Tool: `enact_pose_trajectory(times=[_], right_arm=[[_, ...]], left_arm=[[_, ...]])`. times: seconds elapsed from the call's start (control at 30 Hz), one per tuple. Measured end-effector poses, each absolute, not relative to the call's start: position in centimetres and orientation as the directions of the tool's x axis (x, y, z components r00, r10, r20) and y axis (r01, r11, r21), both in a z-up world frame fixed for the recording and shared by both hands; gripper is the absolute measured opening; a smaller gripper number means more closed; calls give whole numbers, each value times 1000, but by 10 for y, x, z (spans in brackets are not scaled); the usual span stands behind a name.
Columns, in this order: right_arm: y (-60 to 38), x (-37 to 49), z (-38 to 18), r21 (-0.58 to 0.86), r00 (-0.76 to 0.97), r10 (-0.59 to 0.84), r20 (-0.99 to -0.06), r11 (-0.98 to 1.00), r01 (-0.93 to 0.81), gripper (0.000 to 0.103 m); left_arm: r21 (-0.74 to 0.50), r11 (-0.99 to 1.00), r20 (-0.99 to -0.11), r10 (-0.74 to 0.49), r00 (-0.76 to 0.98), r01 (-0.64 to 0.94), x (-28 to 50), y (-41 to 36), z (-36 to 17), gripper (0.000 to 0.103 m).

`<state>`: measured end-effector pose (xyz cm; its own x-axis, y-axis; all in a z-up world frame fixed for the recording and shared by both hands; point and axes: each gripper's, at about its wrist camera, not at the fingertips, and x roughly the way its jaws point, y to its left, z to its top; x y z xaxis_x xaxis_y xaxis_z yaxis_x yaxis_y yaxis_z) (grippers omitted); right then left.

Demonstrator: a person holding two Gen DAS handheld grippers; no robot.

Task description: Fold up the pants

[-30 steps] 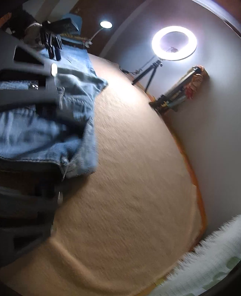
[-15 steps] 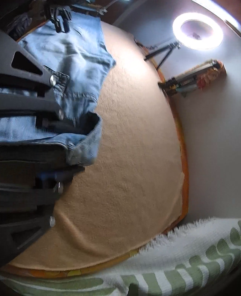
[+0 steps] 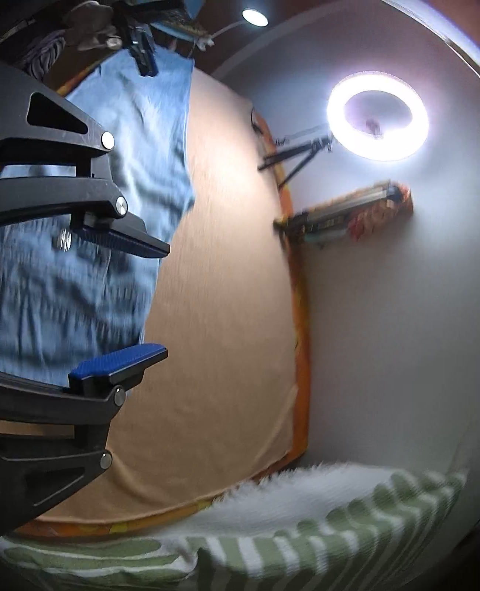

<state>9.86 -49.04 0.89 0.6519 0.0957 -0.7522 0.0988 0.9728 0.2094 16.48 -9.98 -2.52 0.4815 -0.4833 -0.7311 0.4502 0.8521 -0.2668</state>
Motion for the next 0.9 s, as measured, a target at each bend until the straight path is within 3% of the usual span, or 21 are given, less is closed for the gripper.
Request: enact_pose_trajectory(times=[0.43,0.67,0.73,0.9], right_arm=[[-356,125,35,236,660,285,-695,958,-165,64],[-292,147,28,244,617,362,-698,932,-269,64],[-275,153,25,252,599,384,-703,922,-296,65],[-238,166,17,255,564,417,-713,903,-345,65]], left_arm=[[-314,942,-665,-310,680,122,154,95,21,39],[-344,931,-685,-161,710,-122,127,213,-3,39],[-351,916,-693,-117,711,-192,118,243,-16,49],[-368,875,-715,-50,697,-315,105,298,-44,49]])
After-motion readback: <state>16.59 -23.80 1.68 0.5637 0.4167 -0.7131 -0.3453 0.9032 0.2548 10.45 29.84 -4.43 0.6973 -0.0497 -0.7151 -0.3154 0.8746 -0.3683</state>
